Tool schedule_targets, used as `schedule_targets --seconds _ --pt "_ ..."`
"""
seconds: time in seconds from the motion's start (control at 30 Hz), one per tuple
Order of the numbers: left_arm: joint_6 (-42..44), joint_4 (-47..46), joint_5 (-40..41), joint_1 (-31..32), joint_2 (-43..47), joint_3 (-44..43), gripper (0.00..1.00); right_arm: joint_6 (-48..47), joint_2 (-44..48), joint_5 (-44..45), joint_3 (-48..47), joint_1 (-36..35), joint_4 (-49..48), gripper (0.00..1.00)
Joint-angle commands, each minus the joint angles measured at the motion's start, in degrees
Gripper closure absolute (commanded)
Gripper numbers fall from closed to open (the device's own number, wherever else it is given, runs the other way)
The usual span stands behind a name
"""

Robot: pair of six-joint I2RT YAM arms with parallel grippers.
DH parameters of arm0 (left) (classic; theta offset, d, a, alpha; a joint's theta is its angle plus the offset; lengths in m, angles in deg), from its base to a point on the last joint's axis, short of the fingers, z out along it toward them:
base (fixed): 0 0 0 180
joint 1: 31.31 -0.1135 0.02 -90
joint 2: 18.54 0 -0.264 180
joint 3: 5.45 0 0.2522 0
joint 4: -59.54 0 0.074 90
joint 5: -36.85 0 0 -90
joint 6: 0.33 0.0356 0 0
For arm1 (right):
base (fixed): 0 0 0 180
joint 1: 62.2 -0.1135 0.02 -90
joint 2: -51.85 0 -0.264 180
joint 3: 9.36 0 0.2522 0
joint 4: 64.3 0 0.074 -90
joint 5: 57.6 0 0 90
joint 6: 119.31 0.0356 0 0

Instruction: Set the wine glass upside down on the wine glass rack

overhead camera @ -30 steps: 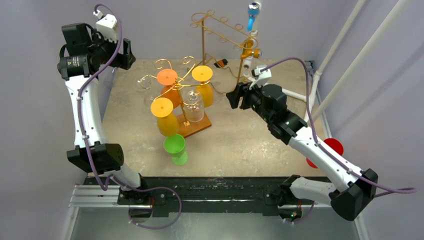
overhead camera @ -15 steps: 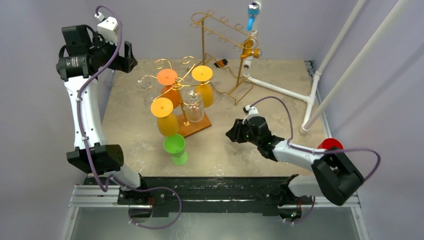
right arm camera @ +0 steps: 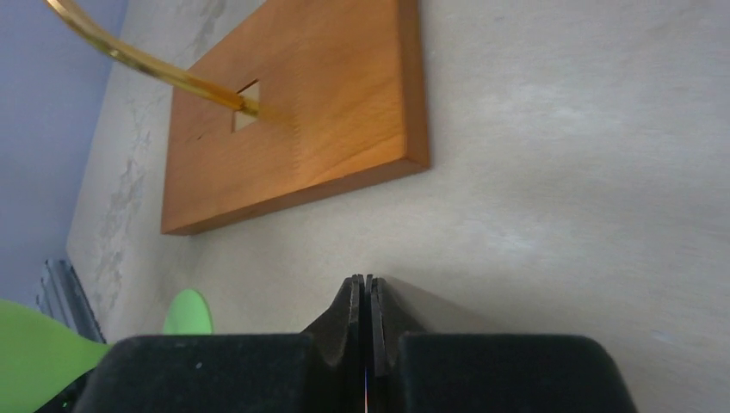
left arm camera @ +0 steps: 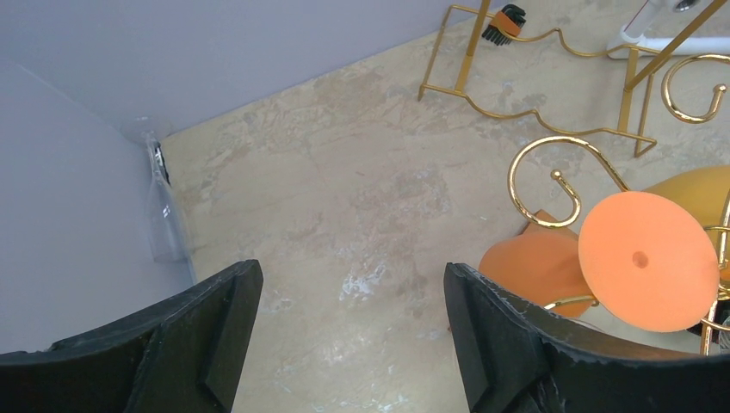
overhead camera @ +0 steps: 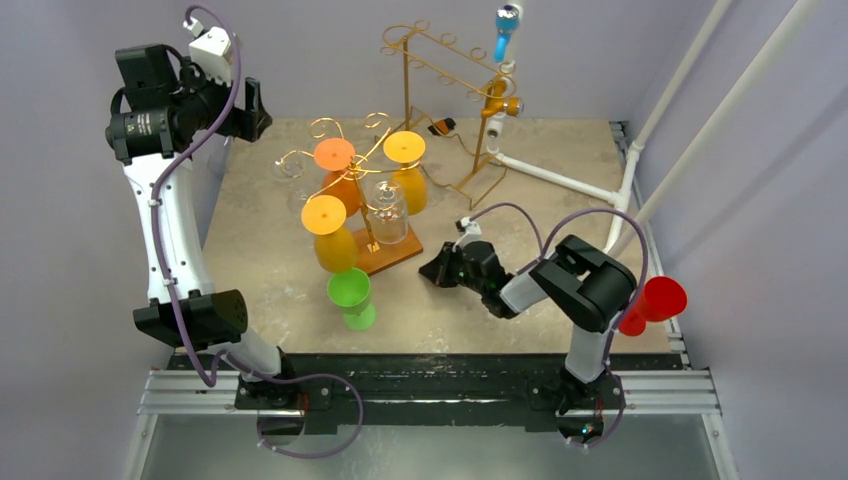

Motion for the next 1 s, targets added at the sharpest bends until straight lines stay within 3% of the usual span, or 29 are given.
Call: schedule_targets --seconds 0.0,0.13,0.57,0.97 --pt "-0.18 -0.04 -0.06 -0.32 0.99 -2.29 0.18 -0.27 -3.16 5.79 -5.01 -5.50 -8.29 1.00" --pt "-0.36 0.08 0.47 -0.30 0.45 -3.08 0.18 -3.42 -6.13 11.35 -4.58 -9.38 -14.78 1.00" --pt "-1.27 0.29 1.53 -0.19 -1.18 -4.38 0.18 -9.08 -15.83 24.59 -14.14 -17.28 -9.80 1.00" --pt "-0.85 0.96 1.91 0.39 -1.46 -4.71 0.18 -11.48 -23.35 26.09 -22.67 -18.68 -7.33 1.00"
